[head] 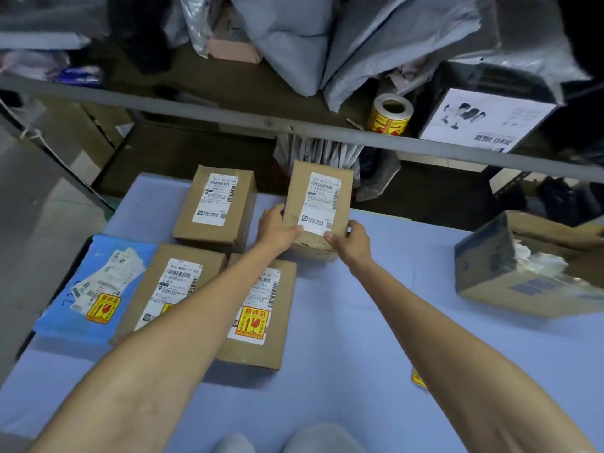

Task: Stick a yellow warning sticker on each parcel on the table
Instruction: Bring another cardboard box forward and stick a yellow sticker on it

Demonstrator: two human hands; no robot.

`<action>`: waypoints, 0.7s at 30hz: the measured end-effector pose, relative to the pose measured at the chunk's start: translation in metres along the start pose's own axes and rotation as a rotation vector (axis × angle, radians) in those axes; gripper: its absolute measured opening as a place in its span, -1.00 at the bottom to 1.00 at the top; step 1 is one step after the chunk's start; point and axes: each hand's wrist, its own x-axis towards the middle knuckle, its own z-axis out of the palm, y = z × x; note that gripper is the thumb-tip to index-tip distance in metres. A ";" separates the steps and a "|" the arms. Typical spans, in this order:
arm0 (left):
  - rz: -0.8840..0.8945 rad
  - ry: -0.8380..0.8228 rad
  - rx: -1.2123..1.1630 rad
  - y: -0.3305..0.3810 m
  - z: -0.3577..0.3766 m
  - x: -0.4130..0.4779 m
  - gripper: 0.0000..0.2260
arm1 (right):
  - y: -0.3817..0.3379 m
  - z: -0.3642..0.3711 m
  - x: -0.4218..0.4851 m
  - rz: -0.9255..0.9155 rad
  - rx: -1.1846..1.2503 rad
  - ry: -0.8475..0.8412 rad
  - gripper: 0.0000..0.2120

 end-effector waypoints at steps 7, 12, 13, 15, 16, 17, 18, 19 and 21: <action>0.052 -0.067 0.051 0.014 0.047 -0.063 -0.52 | 0.046 -0.049 -0.060 0.134 0.063 0.017 -0.55; 0.041 -0.132 0.083 -0.020 0.069 -0.116 -0.55 | 0.084 -0.066 -0.111 0.201 -0.009 0.014 -0.57; 0.043 -0.143 0.072 -0.031 0.074 -0.125 -0.56 | 0.091 -0.067 -0.120 0.210 -0.002 0.007 -0.56; 0.058 -0.155 0.054 -0.046 0.080 -0.140 -0.55 | 0.104 -0.067 -0.134 0.215 -0.011 0.009 -0.55; 0.068 -0.156 0.046 -0.052 0.084 -0.145 -0.55 | 0.110 -0.066 -0.139 0.213 -0.021 0.014 -0.54; 0.071 -0.154 0.031 -0.056 0.086 -0.149 -0.55 | 0.116 -0.066 -0.143 0.210 -0.024 0.017 -0.53; 0.072 -0.151 0.016 -0.060 0.088 -0.152 -0.54 | 0.121 -0.067 -0.146 0.210 -0.020 0.014 -0.53; 0.071 -0.144 0.010 -0.062 0.089 -0.154 -0.53 | 0.125 -0.068 -0.149 0.210 -0.005 0.006 -0.51; 0.062 -0.127 0.001 -0.064 0.090 -0.159 -0.52 | 0.129 -0.071 -0.150 0.193 0.024 -0.036 -0.41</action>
